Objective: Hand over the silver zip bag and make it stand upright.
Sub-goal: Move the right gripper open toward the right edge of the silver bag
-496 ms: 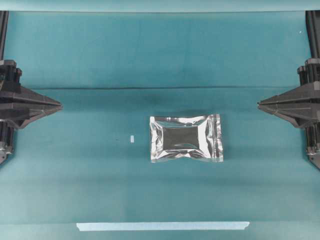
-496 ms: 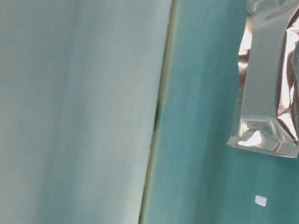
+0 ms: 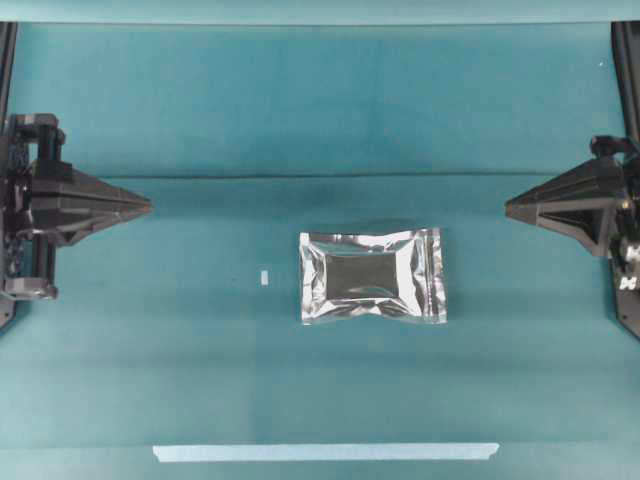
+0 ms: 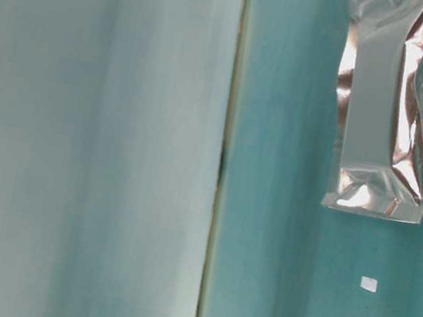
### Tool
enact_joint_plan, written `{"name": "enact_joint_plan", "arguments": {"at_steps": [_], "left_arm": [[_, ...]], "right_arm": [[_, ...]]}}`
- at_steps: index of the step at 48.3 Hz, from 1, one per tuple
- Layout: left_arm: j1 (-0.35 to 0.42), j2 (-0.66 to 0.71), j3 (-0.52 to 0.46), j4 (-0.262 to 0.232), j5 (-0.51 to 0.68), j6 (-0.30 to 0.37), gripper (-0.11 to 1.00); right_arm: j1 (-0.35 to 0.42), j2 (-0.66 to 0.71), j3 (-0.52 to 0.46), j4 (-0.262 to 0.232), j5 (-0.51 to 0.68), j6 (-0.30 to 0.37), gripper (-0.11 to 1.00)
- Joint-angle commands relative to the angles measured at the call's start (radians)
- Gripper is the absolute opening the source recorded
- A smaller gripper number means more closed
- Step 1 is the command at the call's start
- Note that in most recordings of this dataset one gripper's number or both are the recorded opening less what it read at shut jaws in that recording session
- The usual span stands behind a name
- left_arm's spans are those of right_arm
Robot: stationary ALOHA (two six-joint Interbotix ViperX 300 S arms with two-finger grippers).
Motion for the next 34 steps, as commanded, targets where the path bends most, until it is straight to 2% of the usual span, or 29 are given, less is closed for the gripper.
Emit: {"name": "enact_joint_plan", "arguments": {"at_steps": [1,8,11,15,21,34], "left_arm": [[0.003,0.0,-0.028,0.003,-0.003,-0.003,-0.01],[0.003,0.005,-0.028,0.003,-0.003,-0.005,-0.01],[0.003,0.006,-0.028,0.003,-0.005,-0.006,-0.01],[0.003,0.006,-0.031,0.003,-0.008,-0.006,-0.01],[0.003,0.006,-0.035,0.003,-0.008,-0.006,-0.01],[0.003,0.006,-0.043,0.003,-0.002,-0.018,-0.01]], "right_arm": [[-0.029,0.008,-0.025,0.054,0.041,0.087,0.0],[-0.109,0.008,-0.026,0.106,0.112,0.253,0.0],[-0.149,0.012,-0.023,0.11,0.163,0.33,0.0],[-0.189,0.031,-0.021,0.109,0.245,0.397,0.0],[-0.204,0.092,-0.014,0.109,0.325,0.457,0.0],[-0.19,0.232,0.014,0.115,0.249,0.511,0.0]]}}
